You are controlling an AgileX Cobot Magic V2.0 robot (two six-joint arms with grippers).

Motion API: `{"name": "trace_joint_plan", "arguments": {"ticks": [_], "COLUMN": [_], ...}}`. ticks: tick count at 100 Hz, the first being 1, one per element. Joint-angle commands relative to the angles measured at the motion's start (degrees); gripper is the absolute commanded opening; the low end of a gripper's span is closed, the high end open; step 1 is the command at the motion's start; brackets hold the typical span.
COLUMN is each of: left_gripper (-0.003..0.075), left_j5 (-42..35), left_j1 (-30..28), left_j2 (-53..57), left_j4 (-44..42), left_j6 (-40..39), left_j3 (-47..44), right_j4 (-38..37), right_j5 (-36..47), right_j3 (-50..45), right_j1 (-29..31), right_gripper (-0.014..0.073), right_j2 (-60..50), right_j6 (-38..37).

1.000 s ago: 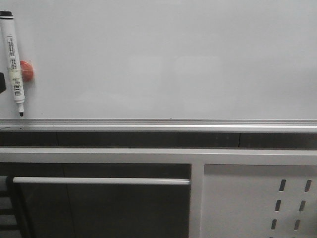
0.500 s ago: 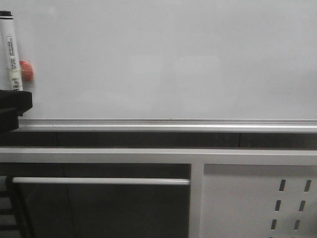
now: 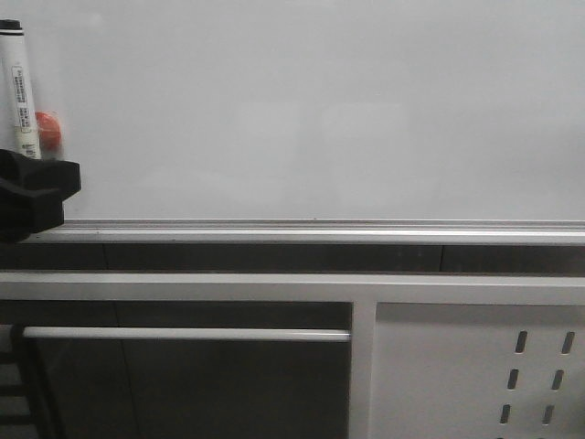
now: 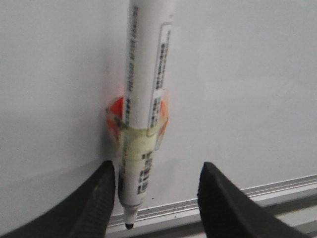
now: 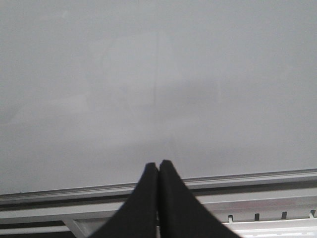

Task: Write number 1 on whiteboard

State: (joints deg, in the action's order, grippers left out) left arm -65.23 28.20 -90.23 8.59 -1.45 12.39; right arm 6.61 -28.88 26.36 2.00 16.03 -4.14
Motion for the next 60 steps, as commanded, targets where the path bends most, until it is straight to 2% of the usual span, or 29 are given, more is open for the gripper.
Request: {"name": "trace_joint_plan", "arguments": {"ticks": [1,5,12,22,47,60], "left_gripper": [0.033,0.0304,0.0208,-0.0022,-0.0018,-0.0018], "left_j5": [-12.9,-12.9,-12.9,-12.9,-12.9,-12.9], "left_j1": [0.4,0.4,0.4,0.4,0.4,0.4], "left_j2": [1.14,1.14,1.14,1.14,1.14,1.49], "left_j4": [1.2,1.63,2.19,2.05,1.08,-2.49], "left_j6": [-0.52,-0.52,-0.52,-0.52,-0.39,-0.39], "left_j3": [1.07,1.07,1.07,1.07,1.07,0.83], "right_j4": [0.0,0.0,0.0,0.0,0.0,0.0], "right_j5": [4.42,4.42,4.42,4.42,4.42,4.42], "right_j3": [1.81,1.81,1.81,1.81,1.81,1.81], "right_j1": [-0.03,-0.03,-0.03,-0.03,-0.03,-0.03], "right_gripper": [-0.0079,-0.0079,-0.0079,-0.0079,-0.0079,-0.0079], "right_j2": [0.99,0.99,0.99,0.99,0.99,0.99], "right_j6": [0.4,0.4,0.4,0.4,0.4,0.4]}}
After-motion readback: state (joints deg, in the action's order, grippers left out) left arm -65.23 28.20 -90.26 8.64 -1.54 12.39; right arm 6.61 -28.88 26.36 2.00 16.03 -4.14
